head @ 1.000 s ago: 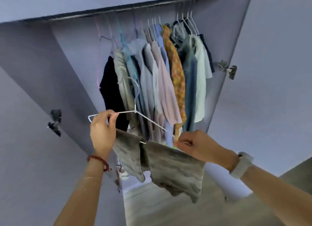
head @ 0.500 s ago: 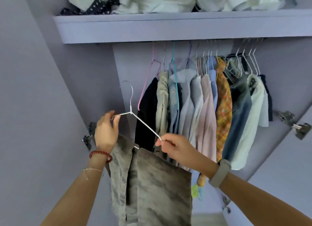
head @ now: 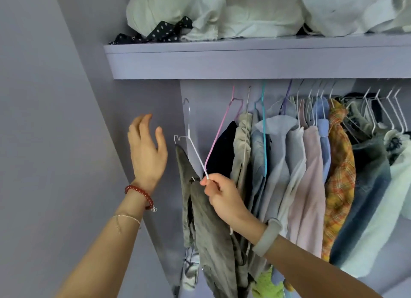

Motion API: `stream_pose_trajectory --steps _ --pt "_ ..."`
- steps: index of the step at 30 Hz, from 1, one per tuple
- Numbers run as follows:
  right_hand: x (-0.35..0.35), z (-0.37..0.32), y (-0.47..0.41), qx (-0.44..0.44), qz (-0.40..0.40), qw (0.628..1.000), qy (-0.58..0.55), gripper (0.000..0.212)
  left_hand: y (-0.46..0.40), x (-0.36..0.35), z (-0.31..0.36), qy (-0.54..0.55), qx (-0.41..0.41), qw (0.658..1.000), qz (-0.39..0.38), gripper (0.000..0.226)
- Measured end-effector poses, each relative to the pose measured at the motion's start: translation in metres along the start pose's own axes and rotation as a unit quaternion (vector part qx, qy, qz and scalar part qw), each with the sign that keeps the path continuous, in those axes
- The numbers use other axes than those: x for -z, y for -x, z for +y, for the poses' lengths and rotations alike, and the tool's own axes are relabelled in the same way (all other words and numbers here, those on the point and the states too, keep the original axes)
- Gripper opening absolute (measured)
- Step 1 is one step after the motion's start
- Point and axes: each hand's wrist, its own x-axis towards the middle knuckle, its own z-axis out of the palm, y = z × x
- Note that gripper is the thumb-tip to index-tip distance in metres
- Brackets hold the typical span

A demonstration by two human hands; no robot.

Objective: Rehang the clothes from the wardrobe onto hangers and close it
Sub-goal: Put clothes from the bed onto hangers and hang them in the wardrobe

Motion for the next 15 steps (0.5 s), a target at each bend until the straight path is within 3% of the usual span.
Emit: stream_pose_trajectory --steps 7,15 --pt "-0.046 -0.021 -0.067 -0.032 0.069 0.996 -0.05 0.029 -0.048 0.005 0.011 -0.034 -0.088 0.995 0.044 0.045" --pt "-0.049 -0.042 -0.122 -0.046 0.134 0.989 -0.045 0.023 -0.081 -0.005 0.014 -0.086 -0.125 0.988 -0.01 0.056"
